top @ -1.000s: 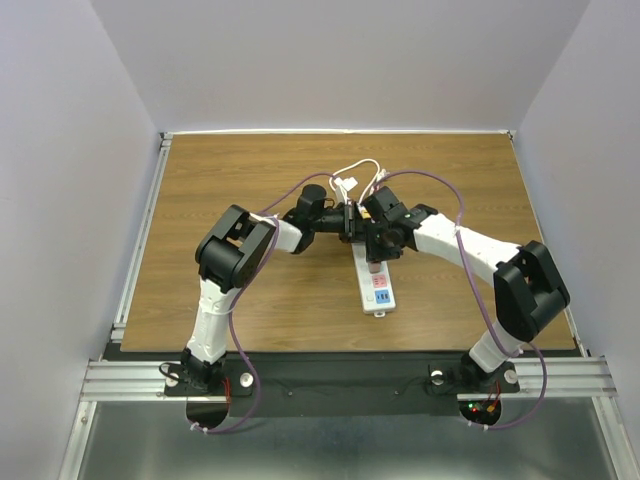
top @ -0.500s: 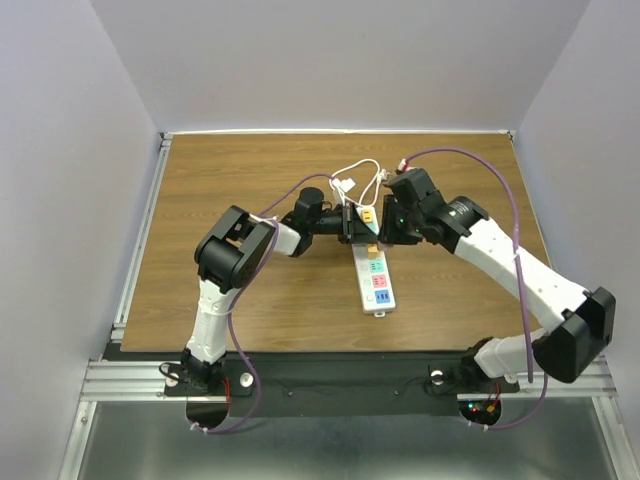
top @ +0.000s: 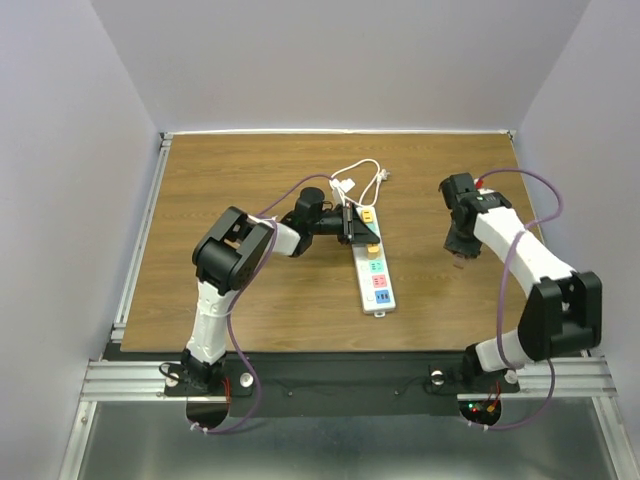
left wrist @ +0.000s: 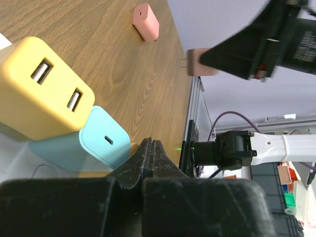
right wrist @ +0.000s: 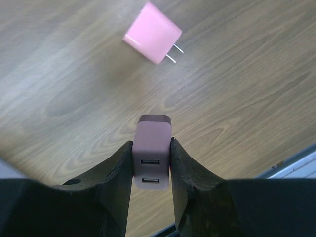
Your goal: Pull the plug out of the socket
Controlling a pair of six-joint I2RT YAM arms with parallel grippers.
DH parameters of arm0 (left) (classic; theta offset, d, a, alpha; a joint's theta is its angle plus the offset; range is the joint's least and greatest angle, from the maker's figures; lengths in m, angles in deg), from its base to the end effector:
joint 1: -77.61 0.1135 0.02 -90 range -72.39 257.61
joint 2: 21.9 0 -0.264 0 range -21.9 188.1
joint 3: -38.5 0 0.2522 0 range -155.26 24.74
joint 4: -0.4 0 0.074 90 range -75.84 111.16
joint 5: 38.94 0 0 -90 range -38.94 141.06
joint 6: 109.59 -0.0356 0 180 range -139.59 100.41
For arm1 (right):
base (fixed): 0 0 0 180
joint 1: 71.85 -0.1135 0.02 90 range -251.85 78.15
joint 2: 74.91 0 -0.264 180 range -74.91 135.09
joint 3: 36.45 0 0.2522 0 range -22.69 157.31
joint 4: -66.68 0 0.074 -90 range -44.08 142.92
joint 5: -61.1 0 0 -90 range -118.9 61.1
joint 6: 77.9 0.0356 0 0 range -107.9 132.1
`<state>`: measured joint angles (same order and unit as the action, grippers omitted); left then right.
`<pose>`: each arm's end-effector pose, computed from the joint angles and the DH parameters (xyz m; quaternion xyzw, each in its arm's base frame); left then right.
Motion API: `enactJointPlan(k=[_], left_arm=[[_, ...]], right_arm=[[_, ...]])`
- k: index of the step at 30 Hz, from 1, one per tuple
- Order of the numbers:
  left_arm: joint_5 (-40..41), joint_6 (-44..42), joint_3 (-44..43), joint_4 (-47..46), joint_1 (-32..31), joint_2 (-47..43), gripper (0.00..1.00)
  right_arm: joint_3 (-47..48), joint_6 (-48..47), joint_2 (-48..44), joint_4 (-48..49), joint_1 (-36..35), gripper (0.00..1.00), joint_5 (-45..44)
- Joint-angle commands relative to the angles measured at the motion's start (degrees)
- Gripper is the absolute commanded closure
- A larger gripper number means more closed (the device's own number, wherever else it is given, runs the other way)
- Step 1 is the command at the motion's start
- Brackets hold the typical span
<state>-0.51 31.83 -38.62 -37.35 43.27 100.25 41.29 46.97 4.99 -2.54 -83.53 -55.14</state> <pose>0.3427 -0.2679 0.1464 0.1839 0.7110 -0.6441 0.2138 0.2574 0.0371 0.2635 0.2291 0.9341 -0.1435 0.2332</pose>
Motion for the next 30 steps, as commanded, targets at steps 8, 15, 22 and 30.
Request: enactJointPlan(k=[8, 15, 22, 30], left_arm=[[2.4, -5.5, 0.5, 13.4, 0.2, -1.6, 1.0], [2.4, -5.8, 0.4, 14.4, 0.2, -3.1, 1.0], [2.2, -5.6, -0.9, 15.8, 0.2, -7.8, 1.0], [-0.5, -5.0, -7.8, 17.4, 2.6, -8.6, 1.0]], right_arm=[[-2.4, 3.3, 13.6, 6.2, 5.1, 0.99, -5.0], [-2.3, 4.4, 16.2, 6.9, 7.2, 0.98, -7.2], [2.4, -2.6, 9.1, 7.2, 7.1, 0.25, 4.8], [1.7, -7.1, -0.1, 6.9, 7.0, 0.0, 17.8]])
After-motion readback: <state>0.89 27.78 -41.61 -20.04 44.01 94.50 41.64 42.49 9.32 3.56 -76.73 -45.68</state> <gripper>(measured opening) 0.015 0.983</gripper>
